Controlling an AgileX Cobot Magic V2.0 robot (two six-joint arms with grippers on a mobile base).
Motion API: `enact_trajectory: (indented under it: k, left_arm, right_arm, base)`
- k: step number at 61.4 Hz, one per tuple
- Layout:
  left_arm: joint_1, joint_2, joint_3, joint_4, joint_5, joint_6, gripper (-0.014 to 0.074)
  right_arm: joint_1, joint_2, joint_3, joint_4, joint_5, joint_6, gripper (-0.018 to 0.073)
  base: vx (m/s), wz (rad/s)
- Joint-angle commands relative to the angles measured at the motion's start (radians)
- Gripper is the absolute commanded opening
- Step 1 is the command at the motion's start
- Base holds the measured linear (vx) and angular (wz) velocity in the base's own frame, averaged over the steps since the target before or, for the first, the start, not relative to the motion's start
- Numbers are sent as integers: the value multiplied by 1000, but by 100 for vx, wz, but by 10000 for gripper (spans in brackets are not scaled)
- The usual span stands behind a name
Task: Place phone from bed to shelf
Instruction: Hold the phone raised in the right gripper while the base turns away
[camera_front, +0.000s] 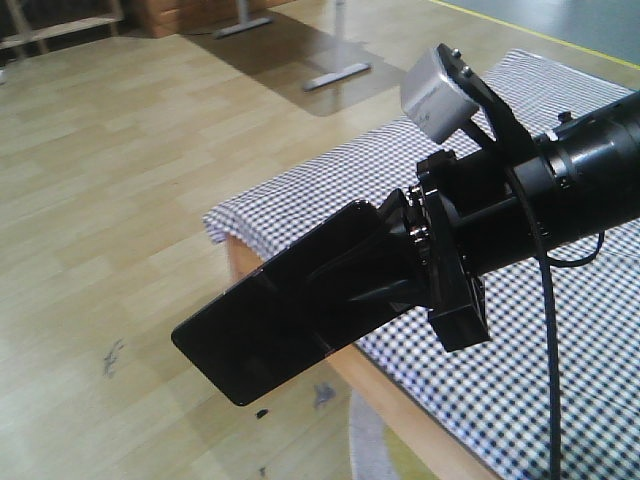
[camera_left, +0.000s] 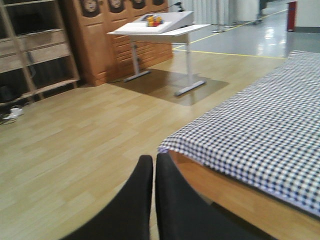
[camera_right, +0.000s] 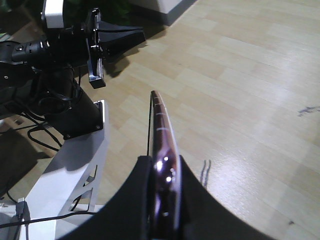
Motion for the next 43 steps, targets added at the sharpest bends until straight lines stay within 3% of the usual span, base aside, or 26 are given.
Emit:
enact_trajectory:
  k: [1, 43]
  left_arm:
    - [1, -6, -23, -9, -72, -6, 1]
    - [1, -6, -23, -9, -72, -6, 1]
  right_arm:
    - [-2, -33, -25, 76, 51, -1, -3]
    - [-2, -33, -25, 76, 51, -1, -3]
  base:
    - [-12, 52]
    - [-12, 53]
